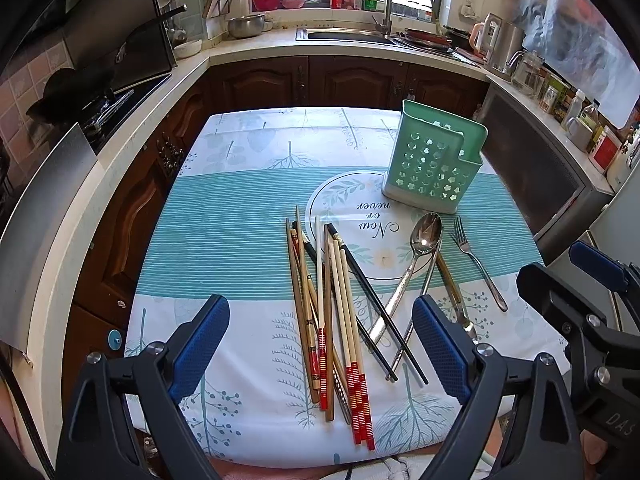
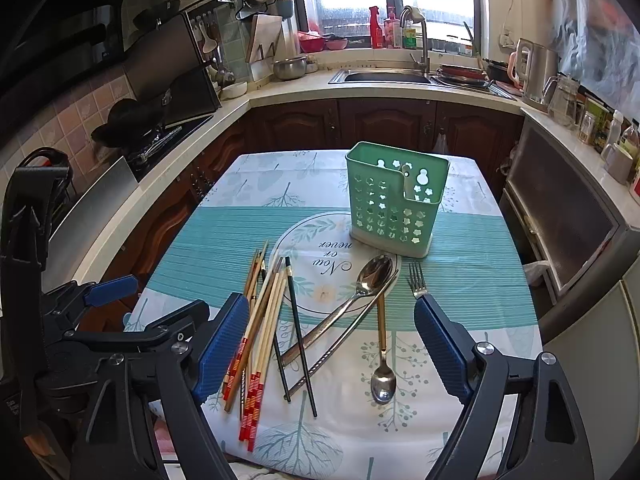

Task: Organize utensils
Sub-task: 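Move both tools toward the pile of chopsticks, then grasp a light wooden chopstick with the right tool while the left tool grasps a long wooden chopstick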

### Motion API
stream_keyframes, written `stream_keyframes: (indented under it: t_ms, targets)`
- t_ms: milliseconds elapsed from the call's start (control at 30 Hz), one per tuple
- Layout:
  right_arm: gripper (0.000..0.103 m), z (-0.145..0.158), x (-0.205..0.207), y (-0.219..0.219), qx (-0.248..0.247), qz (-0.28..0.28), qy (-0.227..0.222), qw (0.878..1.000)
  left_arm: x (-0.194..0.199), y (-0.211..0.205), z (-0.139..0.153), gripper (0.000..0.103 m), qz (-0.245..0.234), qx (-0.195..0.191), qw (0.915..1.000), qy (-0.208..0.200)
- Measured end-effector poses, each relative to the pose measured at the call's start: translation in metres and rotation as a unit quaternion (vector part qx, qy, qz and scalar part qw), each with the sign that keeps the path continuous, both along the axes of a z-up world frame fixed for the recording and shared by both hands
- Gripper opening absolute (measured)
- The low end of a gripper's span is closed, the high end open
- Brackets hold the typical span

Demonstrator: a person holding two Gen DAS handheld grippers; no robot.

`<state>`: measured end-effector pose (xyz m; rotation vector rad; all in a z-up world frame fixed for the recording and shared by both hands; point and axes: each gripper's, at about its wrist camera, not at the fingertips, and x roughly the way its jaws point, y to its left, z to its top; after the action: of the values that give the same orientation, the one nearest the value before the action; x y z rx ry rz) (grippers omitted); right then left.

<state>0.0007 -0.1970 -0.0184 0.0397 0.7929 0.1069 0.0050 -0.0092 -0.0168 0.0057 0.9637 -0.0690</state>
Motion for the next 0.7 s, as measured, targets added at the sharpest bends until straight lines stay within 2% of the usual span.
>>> stream_keyframes:
  t_ms: [433, 700]
  targets:
    - [0.086, -0.004, 0.004, 0.004, 0.001, 0.002, 0.008, 1.000, 0.001, 0.002, -0.001, 0.088, 0.001, -0.001, 1.0000, 0.001]
    - [0.082, 0.001, 0.011, 0.005, -0.003, 0.003, 0.001, 1.000, 0.006, 0.012, 0.004, 0.088, -0.008, -0.043, 0.9990, -0.007]
